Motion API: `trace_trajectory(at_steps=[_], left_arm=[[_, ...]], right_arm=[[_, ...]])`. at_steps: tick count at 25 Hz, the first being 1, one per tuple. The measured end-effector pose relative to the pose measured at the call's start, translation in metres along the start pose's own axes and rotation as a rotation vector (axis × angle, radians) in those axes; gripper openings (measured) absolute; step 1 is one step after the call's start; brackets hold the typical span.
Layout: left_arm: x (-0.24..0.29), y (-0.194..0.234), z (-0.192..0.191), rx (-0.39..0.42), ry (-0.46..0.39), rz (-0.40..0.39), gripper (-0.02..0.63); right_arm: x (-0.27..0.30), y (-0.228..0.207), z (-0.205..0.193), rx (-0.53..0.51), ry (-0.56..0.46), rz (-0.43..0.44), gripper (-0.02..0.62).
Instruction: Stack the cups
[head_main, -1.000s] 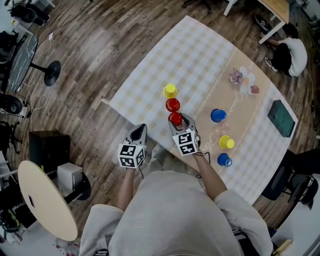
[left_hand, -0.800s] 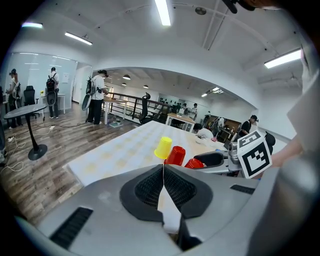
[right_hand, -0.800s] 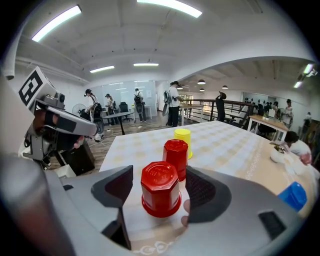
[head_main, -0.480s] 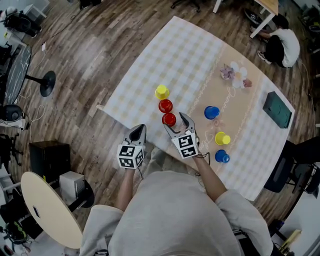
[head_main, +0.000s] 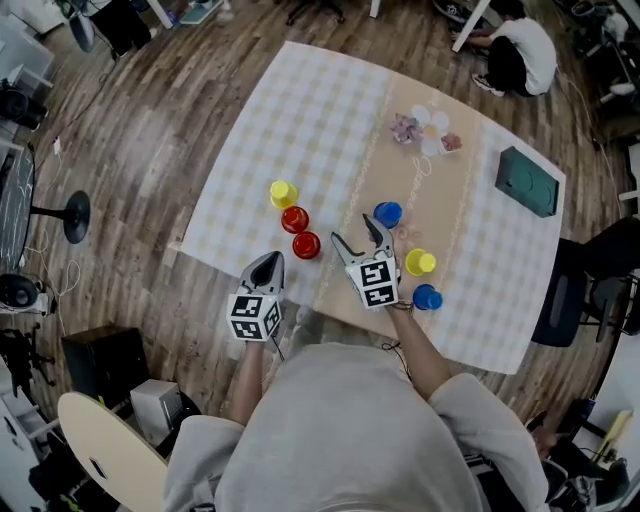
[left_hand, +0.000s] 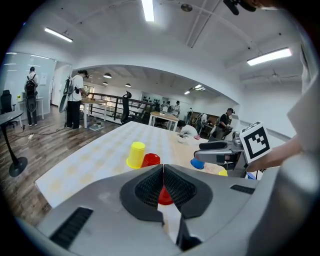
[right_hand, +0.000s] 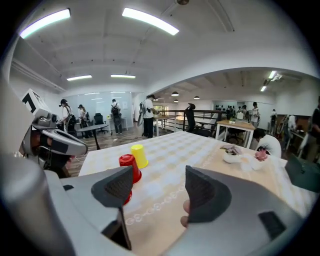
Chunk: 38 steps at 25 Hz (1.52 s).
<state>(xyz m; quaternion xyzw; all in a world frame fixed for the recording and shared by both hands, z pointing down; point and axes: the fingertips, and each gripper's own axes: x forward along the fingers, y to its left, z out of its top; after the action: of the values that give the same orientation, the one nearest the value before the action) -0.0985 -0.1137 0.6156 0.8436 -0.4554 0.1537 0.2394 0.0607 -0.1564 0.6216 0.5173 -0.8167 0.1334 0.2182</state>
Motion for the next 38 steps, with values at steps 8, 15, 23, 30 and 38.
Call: trace_trajectory(at_steps=[8, 15, 23, 30, 38], left_arm=[[0.016, -0.018, 0.008, 0.035, 0.012, -0.040, 0.015], [0.024, -0.021, 0.013, 0.044, 0.014, -0.048, 0.015], [0.025, -0.019, 0.014, 0.042, 0.022, -0.037, 0.014], [0.023, -0.011, 0.012, 0.030, 0.026, -0.016, 0.015], [0.022, -0.006, 0.010, 0.021, 0.022, -0.010, 0.014]], right_arm=[[-0.018, -0.067, -0.006, 0.062, -0.005, -0.151, 0.314], [-0.020, -0.103, -0.018, 0.112, 0.019, -0.229, 0.308], [-0.007, -0.113, -0.041, 0.151, 0.082, -0.241, 0.299], [0.004, -0.122, -0.058, 0.172, 0.137, -0.268, 0.229], [0.003, -0.122, -0.062, 0.175, 0.135, -0.274, 0.229]])
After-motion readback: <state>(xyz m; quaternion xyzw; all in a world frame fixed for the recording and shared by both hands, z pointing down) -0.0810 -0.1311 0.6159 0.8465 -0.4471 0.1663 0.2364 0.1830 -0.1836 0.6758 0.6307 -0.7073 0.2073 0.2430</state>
